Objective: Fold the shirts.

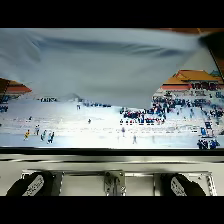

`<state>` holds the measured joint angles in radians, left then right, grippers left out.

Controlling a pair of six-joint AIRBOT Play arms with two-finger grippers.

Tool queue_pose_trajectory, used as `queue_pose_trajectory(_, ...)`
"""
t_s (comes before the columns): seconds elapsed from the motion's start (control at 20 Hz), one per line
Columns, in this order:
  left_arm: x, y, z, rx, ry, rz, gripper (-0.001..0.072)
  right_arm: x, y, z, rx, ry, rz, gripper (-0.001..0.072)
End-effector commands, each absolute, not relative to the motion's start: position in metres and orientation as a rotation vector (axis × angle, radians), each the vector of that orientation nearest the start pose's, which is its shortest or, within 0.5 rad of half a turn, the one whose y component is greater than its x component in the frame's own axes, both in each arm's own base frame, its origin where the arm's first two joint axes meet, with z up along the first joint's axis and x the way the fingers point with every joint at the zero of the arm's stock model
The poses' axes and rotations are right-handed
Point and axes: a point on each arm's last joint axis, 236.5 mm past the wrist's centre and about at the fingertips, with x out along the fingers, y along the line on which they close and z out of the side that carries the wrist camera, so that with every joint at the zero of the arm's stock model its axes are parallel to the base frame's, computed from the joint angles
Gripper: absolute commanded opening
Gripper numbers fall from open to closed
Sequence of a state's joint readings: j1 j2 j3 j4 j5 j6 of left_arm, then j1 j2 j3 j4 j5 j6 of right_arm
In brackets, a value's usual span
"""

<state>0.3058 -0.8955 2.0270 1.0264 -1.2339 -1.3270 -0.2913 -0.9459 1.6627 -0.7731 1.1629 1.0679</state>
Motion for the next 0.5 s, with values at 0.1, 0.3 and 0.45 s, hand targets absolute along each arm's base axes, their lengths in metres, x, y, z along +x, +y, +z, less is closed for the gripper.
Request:
queue_pose_trajectory(0.1,0.138,-0.040,0.623,0.146,-0.393,-0.032,0.0036,0.221,0.033,0.545,-0.118,-0.168,0.115,0.0061)
queue_pose_trajectory(0.3,0.132,-0.024,0.604,0.162,-0.351,0.053,0.0036,0.220,0.025,0.495,-0.104,0.045,0.090,0.0061)
queue_pose_trajectory(0.45,0.162,-0.014,0.582,0.137,-0.271,0.050,0.0036,0.243,0.021,0.449,-0.053,0.248,0.118,0.0061)
